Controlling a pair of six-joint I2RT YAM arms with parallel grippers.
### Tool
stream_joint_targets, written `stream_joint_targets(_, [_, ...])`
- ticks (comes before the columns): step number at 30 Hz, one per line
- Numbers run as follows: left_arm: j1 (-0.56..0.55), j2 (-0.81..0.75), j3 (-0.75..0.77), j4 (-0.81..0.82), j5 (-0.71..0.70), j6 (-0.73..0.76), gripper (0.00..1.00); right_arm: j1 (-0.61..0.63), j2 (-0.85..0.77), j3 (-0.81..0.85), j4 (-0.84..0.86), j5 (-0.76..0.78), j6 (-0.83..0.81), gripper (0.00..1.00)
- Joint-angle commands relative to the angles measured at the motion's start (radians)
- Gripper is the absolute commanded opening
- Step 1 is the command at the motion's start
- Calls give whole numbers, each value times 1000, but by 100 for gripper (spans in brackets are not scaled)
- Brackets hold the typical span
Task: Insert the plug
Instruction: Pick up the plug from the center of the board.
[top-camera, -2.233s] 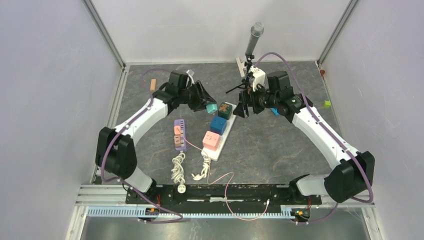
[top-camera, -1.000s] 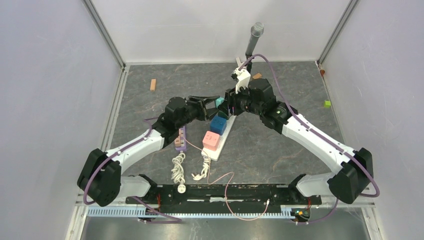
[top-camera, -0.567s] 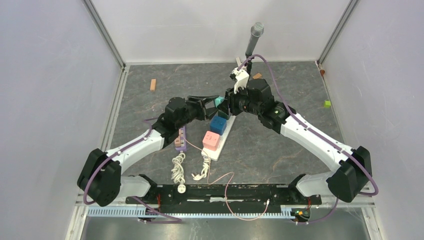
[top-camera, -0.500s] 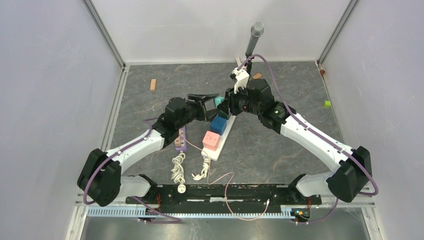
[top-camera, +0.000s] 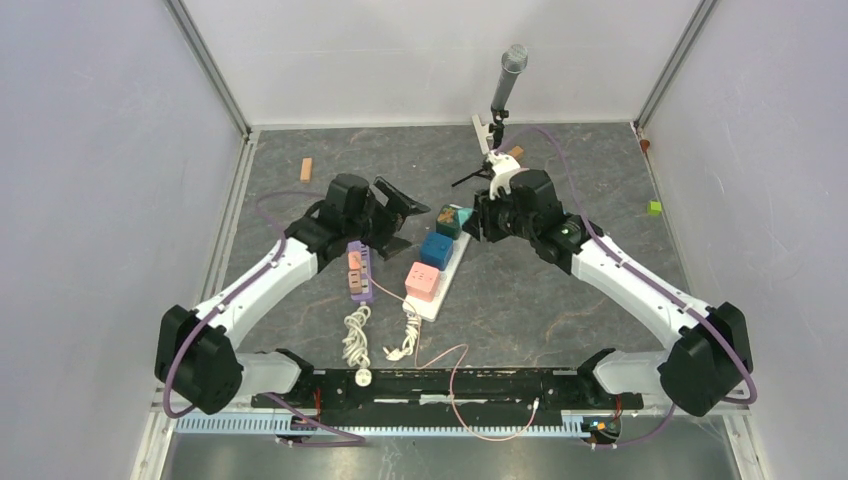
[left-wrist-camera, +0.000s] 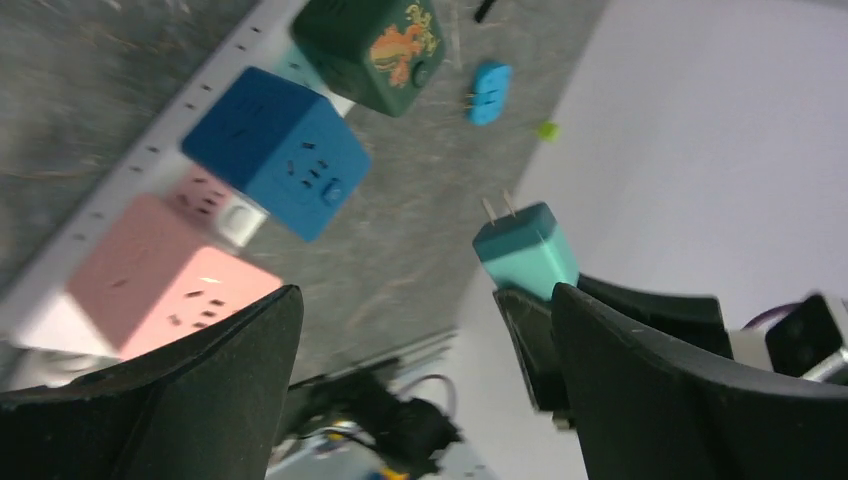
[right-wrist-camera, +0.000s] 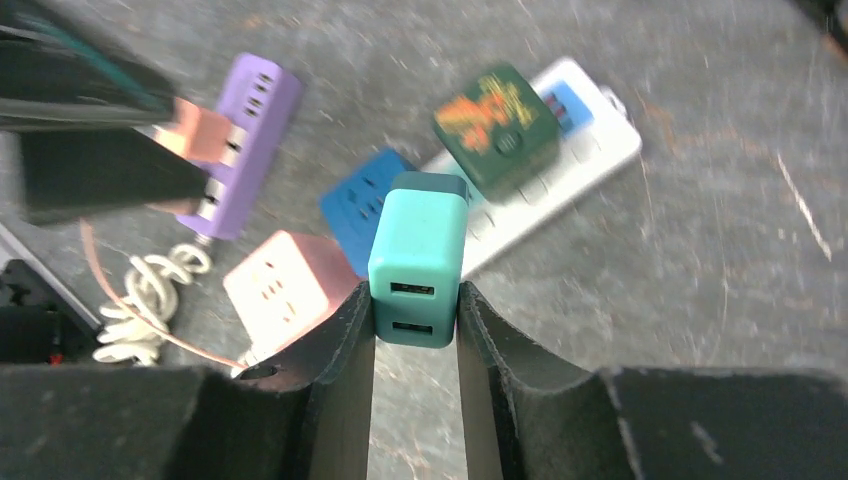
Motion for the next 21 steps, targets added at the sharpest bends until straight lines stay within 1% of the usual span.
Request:
stream_joint_targets(1, [2,47,185,-433,-110,528,100,-73,-49,-114,-12,-77,31,0])
stream_joint_targets(2, [2,64,211,-479,-122,589,100,-88,-50,-144,-10,-96,40,0])
stream_joint_targets(4, [2,104,229,-506,-90,687,100,-122,-46,-201,8,-156,60,0])
stream_joint_targets(7, [5,159,232,-504,-9,735,100,-152,-31,-272,52,-220,94,0])
stream_joint_targets(13, [5,268,214,-454,98,720,100,-166,39,-319,134,-318,146,0])
stream_joint_targets(16, [1,287,184,-387,160,692,100,-167,96,-326,199,-357,181,0])
stream_joint_targets(19, [-3,312,127,-282,264,624,98,-166,168,-302,249,-392,204,0])
stream_joint_targets(21, [-11,331,96,-214,324,570,96,-167,219,-265,252,-403,214,0])
